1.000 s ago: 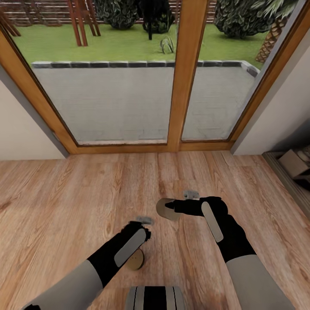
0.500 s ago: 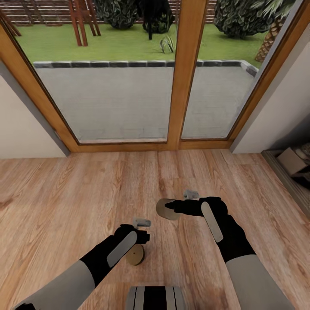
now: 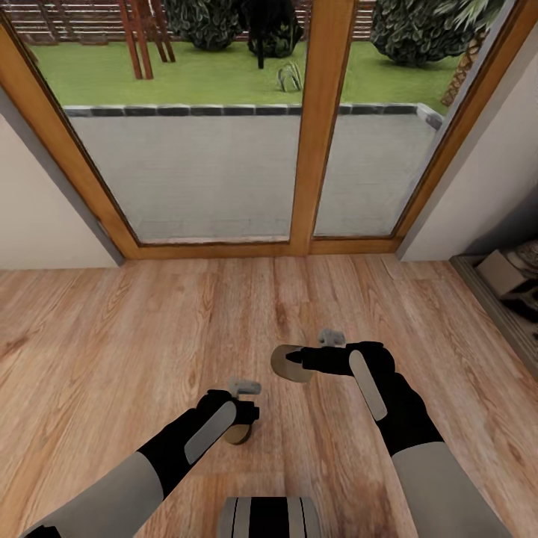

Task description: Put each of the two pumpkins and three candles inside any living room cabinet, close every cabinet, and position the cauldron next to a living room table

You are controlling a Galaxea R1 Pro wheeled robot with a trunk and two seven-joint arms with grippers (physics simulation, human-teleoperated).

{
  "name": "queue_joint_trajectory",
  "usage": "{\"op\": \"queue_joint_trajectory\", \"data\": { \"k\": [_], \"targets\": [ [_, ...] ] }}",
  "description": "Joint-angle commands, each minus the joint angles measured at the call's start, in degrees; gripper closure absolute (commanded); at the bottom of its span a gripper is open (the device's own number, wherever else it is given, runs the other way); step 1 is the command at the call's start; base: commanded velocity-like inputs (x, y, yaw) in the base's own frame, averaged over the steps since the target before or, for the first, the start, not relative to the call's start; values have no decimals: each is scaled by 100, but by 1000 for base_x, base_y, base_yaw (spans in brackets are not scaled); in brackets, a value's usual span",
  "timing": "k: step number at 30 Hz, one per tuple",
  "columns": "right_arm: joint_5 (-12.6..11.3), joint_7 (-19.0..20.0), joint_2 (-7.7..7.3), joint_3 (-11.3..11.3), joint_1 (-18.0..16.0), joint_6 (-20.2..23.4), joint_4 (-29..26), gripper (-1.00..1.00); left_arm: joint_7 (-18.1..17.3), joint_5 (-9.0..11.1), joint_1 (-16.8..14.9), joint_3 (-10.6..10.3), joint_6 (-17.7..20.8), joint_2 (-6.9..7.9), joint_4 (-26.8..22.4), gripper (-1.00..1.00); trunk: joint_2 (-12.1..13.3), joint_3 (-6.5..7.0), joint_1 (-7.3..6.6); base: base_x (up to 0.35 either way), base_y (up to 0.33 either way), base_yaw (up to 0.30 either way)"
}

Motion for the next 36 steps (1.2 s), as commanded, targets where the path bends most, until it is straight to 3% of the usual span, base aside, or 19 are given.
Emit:
{"op": "queue_joint_trajectory", "data": {
  "k": [1, 8, 13, 20, 36],
  "targets": [
    [-6, 1, 0, 0, 0, 0, 0, 100, 0, -1, 0, 0, 0, 1, 3, -100, 0, 0, 0, -6, 0, 0],
    [-6, 1, 0, 0, 0, 0, 0, 100, -8, -15, 0, 9, -31, 8, 70, -100, 0, 0, 0, -1, 0, 0],
    [-6, 1, 0, 0, 0, 0, 0, 100, -10, -17, 0, 33, -569, 8, 332, -100, 0, 0, 0, 0, 0, 0],
    [-6, 1, 0, 0, 0, 0, 0, 100, -9, -17, -1, 35, -674, 1, 349, -100, 0, 0, 0, 0, 0, 0],
    [-6, 1, 17, 0, 0, 0, -9, 100, 6, 0, -9, 46, -677, -15, 275, -100, -21, -354, 41, 0, 0, 0]
  ]
}}
